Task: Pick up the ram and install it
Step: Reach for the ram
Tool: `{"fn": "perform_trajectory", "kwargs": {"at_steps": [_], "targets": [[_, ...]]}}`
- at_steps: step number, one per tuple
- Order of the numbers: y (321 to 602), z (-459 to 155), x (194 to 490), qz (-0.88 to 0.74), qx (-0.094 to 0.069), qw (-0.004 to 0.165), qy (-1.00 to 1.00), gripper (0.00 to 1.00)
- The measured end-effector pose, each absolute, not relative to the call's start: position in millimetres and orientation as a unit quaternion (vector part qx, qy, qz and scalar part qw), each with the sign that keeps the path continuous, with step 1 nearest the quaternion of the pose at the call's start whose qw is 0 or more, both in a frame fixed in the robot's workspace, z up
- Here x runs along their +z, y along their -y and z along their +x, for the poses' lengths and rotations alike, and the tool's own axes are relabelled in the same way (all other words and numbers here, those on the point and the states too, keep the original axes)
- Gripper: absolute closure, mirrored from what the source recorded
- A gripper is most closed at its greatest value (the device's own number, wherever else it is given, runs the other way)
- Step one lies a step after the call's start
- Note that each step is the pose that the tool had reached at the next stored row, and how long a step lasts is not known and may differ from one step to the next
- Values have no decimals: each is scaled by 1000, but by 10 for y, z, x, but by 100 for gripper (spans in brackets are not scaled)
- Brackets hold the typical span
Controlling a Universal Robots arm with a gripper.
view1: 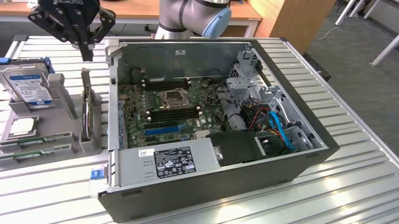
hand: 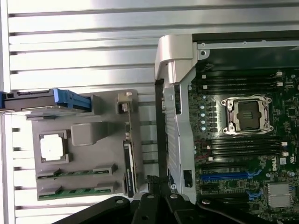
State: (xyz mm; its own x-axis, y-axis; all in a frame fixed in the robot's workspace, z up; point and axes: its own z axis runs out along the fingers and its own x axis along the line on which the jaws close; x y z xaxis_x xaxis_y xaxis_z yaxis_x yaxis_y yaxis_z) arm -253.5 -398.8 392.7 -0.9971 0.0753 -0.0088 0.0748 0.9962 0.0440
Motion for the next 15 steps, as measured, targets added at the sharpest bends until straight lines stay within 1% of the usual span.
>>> {"fn": "perform_trajectory", "kwargs": {"at_steps": [15], "targets": [[3988, -2895, 3925, 38, 22, 4, -999, 90]]}}
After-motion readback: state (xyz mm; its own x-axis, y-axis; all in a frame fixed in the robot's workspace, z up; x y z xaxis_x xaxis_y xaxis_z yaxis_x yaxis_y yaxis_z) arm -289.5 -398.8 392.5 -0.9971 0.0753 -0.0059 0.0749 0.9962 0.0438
